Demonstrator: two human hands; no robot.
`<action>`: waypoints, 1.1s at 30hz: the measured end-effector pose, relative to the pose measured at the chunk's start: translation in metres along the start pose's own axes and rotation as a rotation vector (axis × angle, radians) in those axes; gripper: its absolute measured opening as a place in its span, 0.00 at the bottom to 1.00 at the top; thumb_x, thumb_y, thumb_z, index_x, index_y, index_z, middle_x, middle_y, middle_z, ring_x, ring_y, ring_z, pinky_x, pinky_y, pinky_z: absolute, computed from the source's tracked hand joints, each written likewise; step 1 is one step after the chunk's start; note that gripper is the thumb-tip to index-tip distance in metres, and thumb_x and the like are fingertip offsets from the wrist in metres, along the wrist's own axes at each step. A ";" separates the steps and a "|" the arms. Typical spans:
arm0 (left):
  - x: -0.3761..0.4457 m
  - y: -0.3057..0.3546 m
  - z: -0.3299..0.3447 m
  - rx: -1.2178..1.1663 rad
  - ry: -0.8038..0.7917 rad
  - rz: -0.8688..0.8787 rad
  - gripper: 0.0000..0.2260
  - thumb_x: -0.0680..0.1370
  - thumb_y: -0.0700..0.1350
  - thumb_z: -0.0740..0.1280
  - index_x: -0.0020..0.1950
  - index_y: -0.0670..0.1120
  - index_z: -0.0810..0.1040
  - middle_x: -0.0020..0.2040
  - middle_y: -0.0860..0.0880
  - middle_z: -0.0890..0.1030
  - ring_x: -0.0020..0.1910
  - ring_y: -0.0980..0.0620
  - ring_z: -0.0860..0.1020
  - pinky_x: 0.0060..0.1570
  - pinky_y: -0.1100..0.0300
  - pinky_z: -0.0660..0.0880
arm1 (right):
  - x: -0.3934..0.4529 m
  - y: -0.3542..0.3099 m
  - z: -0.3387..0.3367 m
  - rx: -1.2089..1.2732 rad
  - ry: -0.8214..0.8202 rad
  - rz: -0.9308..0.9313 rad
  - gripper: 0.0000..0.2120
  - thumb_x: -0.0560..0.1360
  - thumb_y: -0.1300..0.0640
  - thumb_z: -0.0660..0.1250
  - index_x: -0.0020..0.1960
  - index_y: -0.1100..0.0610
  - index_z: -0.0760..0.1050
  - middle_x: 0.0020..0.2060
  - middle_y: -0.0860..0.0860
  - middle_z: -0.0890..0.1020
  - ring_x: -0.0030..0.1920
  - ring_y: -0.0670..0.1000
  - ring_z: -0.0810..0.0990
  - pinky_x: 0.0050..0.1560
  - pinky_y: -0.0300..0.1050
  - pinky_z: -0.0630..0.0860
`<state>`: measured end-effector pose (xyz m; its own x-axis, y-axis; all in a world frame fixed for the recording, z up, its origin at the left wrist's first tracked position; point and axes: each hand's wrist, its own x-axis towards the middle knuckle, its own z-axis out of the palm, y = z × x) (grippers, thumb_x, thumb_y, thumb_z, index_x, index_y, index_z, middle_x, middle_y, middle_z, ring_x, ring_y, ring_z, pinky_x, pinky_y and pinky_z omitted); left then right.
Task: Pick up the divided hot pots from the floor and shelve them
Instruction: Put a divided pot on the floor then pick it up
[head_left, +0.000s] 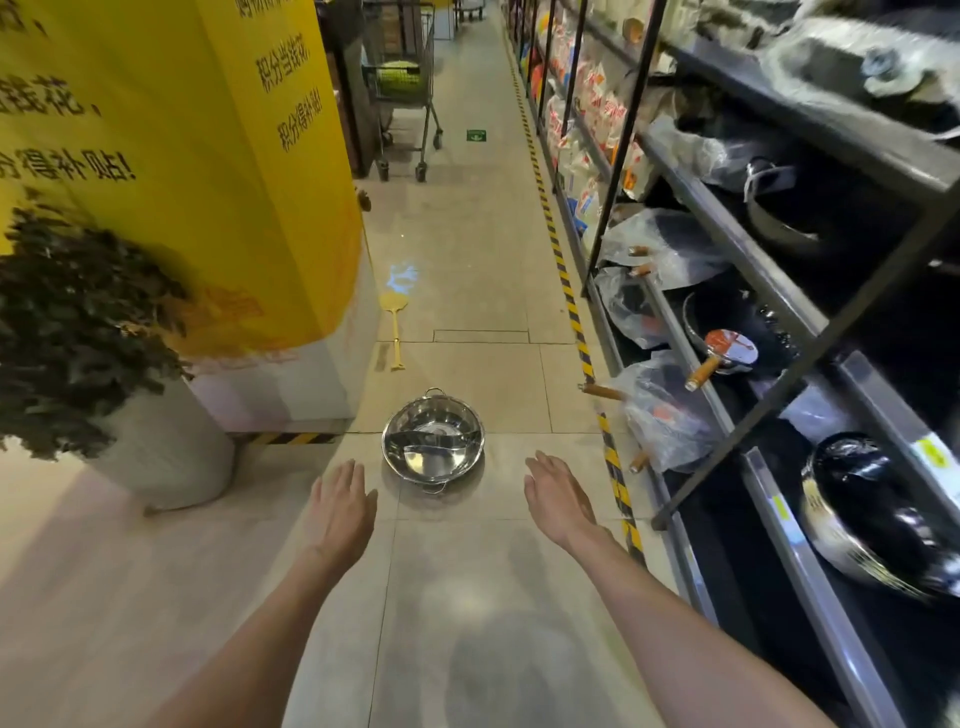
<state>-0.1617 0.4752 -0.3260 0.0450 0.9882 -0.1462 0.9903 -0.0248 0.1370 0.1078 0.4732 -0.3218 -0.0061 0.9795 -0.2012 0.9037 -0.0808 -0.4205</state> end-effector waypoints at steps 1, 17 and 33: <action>0.002 -0.006 0.000 -0.012 -0.007 -0.010 0.22 0.81 0.48 0.51 0.73 0.40 0.58 0.75 0.42 0.61 0.75 0.45 0.58 0.73 0.49 0.57 | 0.000 -0.003 0.001 -0.007 -0.008 0.009 0.19 0.81 0.57 0.50 0.71 0.60 0.62 0.74 0.55 0.61 0.74 0.52 0.57 0.72 0.44 0.57; 0.127 -0.103 -0.024 -0.116 -0.058 -0.015 0.18 0.80 0.45 0.56 0.68 0.39 0.65 0.70 0.40 0.70 0.68 0.42 0.68 0.68 0.50 0.65 | 0.116 -0.034 0.016 0.089 -0.008 0.215 0.19 0.81 0.57 0.51 0.70 0.60 0.64 0.71 0.57 0.68 0.71 0.55 0.64 0.69 0.47 0.64; 0.374 -0.102 0.024 -0.198 -0.139 0.056 0.21 0.80 0.46 0.56 0.72 0.41 0.61 0.73 0.42 0.66 0.72 0.46 0.64 0.72 0.51 0.63 | 0.364 -0.018 0.067 0.204 -0.109 0.189 0.16 0.80 0.57 0.54 0.64 0.58 0.71 0.60 0.58 0.79 0.60 0.58 0.76 0.60 0.51 0.72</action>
<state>-0.2426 0.8439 -0.4182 0.1306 0.9556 -0.2643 0.9411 -0.0355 0.3364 0.0602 0.8184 -0.4466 0.0982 0.9188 -0.3823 0.7886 -0.3062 -0.5332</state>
